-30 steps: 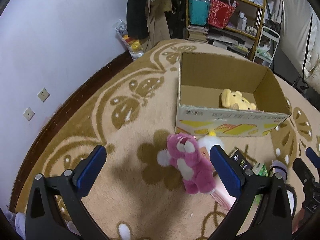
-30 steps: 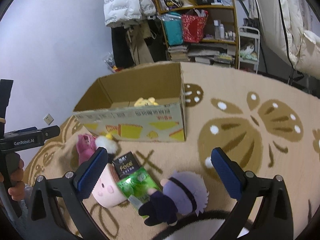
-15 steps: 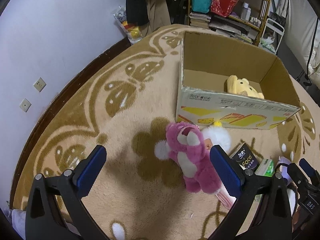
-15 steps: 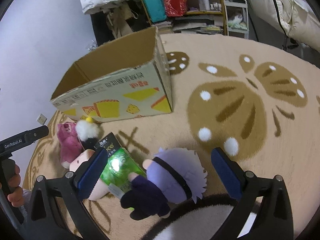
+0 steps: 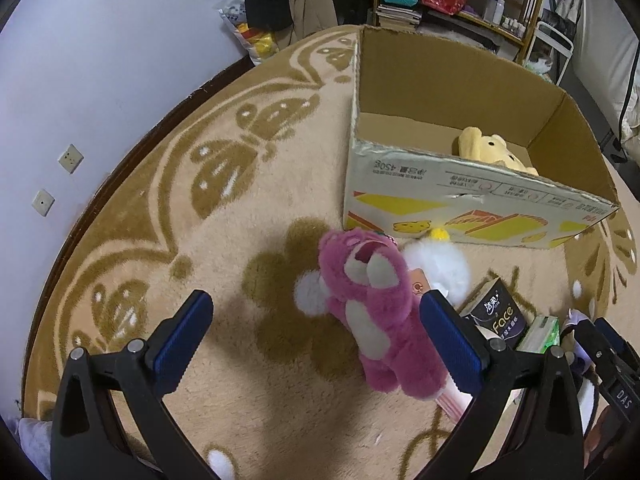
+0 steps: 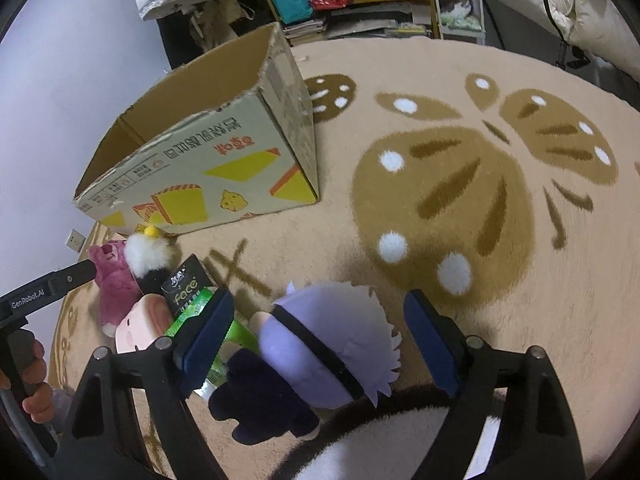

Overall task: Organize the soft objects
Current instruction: 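Grasp the pink bear with the left gripper while the right gripper grasps the purple plush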

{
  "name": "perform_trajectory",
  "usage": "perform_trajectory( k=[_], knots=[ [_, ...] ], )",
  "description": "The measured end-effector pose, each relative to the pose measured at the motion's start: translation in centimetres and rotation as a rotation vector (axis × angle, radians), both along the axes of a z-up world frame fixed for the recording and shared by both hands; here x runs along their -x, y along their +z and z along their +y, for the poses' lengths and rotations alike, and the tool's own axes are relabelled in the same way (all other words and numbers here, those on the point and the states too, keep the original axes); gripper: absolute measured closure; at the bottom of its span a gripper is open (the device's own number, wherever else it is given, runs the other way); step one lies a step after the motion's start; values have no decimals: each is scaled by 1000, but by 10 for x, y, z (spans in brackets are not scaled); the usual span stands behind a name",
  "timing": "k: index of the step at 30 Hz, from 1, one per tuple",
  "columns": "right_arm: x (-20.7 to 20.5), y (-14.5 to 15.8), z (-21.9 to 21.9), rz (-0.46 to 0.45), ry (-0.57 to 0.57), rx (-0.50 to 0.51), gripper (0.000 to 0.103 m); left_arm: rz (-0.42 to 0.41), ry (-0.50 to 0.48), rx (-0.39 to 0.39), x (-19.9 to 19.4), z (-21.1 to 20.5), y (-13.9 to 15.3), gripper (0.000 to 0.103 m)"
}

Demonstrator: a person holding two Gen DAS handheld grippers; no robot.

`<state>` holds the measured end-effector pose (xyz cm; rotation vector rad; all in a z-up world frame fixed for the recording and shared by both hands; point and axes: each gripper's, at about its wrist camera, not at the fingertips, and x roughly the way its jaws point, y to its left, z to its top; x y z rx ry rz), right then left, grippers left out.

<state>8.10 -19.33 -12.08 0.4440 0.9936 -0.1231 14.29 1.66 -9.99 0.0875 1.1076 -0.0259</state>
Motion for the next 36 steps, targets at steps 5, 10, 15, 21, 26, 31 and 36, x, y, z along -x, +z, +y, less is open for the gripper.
perform_trajectory(
  k=[5, 10, 15, 21, 26, 31, 36],
  knots=[
    [0, -7, -4, 36, -21, -31, 12, 20, -13, -9, -4, -6, -10, 1],
    [-2, -13, -4, 65, -13, -45, 12, 36, -35, -32, -4, -15, -19, 1],
    [-5, -18, 0, 82, 1, -46, 12, 44, -32, -15, -3, -17, -21, 1],
    [-5, -21, -2, 89, -4, -68, 12, 52, -24, -6, -4, -16, -24, 1],
    [-6, -23, -2, 91, -7, -74, 12, 59, -21, 2, -5, -14, -25, 1],
    [-6, -24, -3, 89, -11, -73, 13, 64, -20, 0, -6, -14, -28, 1],
    [-7, -28, -3, 104, -9, -65, 17, 72, -10, 20, -7, -11, -31, 1]
  ],
)
